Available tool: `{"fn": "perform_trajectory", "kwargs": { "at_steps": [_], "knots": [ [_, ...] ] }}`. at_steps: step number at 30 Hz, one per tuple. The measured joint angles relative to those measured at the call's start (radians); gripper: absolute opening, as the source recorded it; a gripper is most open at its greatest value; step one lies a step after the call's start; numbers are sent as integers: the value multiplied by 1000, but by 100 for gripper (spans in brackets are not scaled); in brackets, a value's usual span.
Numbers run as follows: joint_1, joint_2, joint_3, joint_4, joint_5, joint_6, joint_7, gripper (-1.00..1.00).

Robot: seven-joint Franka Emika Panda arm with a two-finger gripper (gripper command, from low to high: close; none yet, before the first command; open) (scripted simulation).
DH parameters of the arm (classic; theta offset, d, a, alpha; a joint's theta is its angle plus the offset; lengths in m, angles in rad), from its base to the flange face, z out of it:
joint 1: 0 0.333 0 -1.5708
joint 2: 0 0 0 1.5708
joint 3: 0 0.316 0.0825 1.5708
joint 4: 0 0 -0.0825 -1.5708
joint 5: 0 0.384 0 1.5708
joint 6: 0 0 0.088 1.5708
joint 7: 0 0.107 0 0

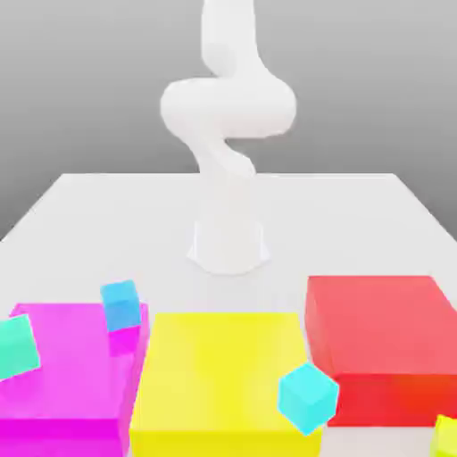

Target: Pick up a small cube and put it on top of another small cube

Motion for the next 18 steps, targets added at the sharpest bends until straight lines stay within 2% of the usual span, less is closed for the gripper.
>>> {"fn": "perform_trajectory", "kwargs": {
  "at_steps": [18],
  "knots": [
    [314,419,-142,67,52,82,-777,0]
  ]
}}
